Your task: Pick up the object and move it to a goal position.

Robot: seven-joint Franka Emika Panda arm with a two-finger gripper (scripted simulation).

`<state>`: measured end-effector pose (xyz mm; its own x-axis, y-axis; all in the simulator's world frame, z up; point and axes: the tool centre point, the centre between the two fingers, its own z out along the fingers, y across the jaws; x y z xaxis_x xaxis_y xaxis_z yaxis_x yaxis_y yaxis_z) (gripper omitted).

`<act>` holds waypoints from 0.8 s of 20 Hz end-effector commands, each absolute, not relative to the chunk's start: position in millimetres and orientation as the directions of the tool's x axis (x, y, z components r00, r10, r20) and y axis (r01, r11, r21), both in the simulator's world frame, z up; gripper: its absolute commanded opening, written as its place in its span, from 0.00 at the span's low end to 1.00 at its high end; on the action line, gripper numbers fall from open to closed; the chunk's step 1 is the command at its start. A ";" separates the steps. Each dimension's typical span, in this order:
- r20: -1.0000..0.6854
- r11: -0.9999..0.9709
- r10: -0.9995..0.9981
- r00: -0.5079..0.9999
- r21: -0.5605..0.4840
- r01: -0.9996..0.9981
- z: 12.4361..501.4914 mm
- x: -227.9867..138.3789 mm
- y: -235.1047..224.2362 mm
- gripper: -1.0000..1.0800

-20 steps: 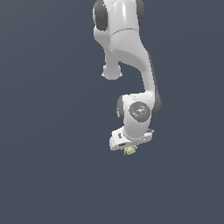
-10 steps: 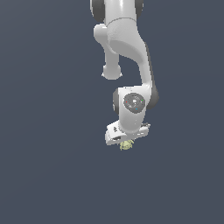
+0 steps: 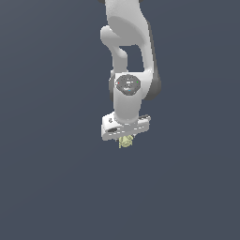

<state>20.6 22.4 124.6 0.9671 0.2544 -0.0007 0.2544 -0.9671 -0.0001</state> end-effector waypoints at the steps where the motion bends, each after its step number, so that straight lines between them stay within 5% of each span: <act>1: 0.000 -0.967 0.254 0.967 0.000 0.254 142.8 8.2 8.1 0.00; 16: 0.001 -0.967 0.254 0.967 -0.002 0.254 261.9 -68.9 -85.4 0.00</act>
<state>-60.6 -76.1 249.6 0.9674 0.2534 0.0008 0.2534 -0.9674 -0.0015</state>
